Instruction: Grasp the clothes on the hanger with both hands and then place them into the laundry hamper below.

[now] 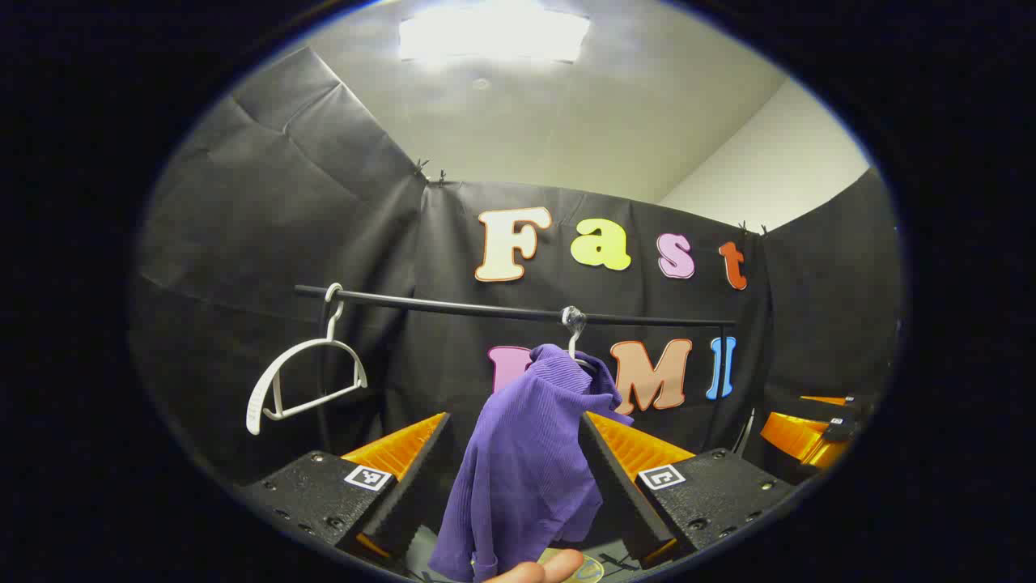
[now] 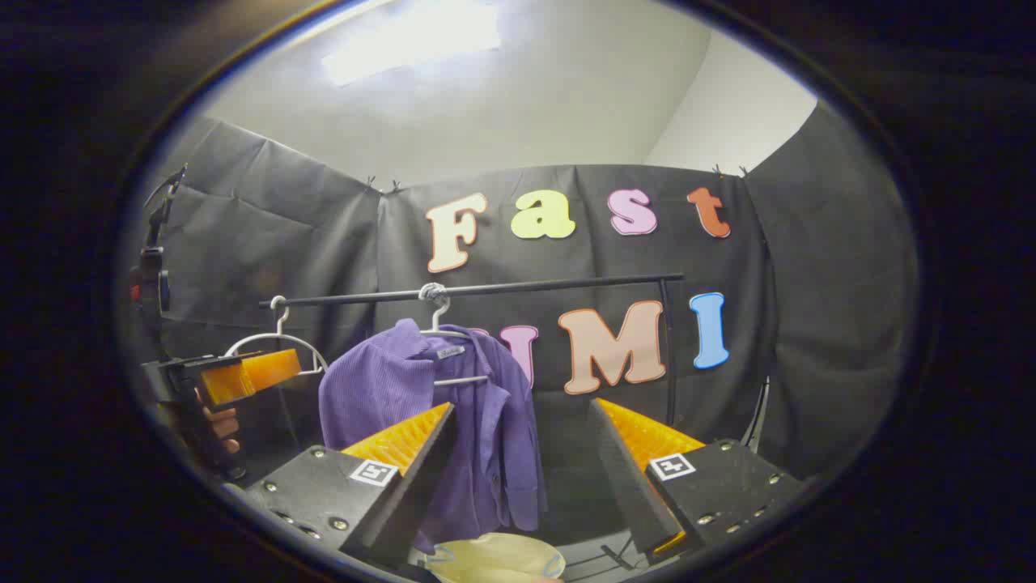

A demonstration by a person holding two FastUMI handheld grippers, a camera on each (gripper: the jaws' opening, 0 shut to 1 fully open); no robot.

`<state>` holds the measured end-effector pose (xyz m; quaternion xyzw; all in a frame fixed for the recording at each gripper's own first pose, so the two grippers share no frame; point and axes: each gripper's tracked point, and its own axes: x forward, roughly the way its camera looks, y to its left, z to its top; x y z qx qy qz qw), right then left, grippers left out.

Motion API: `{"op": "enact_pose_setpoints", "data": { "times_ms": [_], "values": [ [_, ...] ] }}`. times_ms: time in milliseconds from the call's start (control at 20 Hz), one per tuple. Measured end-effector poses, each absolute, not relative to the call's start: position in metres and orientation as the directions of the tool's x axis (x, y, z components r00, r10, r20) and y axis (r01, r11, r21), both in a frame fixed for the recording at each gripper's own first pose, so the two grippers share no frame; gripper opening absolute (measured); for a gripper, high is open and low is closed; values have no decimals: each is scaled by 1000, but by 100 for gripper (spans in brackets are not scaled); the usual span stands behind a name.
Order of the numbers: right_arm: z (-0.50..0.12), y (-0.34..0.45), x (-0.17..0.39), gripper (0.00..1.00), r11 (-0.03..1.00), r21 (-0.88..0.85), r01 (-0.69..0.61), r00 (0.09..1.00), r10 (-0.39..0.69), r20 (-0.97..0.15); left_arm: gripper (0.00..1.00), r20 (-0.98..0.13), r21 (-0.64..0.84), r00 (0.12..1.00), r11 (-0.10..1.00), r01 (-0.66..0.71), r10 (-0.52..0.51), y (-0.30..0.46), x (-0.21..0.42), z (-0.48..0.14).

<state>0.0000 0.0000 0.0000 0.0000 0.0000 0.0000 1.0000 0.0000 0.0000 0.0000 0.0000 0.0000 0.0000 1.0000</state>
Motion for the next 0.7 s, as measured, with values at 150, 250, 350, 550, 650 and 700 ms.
{"op": "enact_pose_setpoints", "data": {
  "times_ms": [150,250,350,550,650,700],
  "values": [
    [-12,10,7,97,999,5,-48,999,49,-25,92,-4,-1,1000,1000,-10,10,4,1,0],
    [-18,8,12,93,998,-2,-64,997,64,-36,92,-8,8,1000,1000,-5,5,1,2,0],
    [-22,6,16,97,998,8,-67,997,67,-34,92,-8,15,1000,1000,-4,4,0,2,-2],
    [-24,-1,25,97,996,45,-73,997,75,-30,92,-6,59,1000,998,26,-26,-12,7,-4],
    [-18,-7,30,97,996,55,-72,997,73,-14,92,-22,79,1000,997,20,-18,-16,10,-7],
    [-16,-9,31,97,995,57,-76,997,76,-12,92,-33,84,999,996,15,-12,-19,11,-10]
  ]
}}
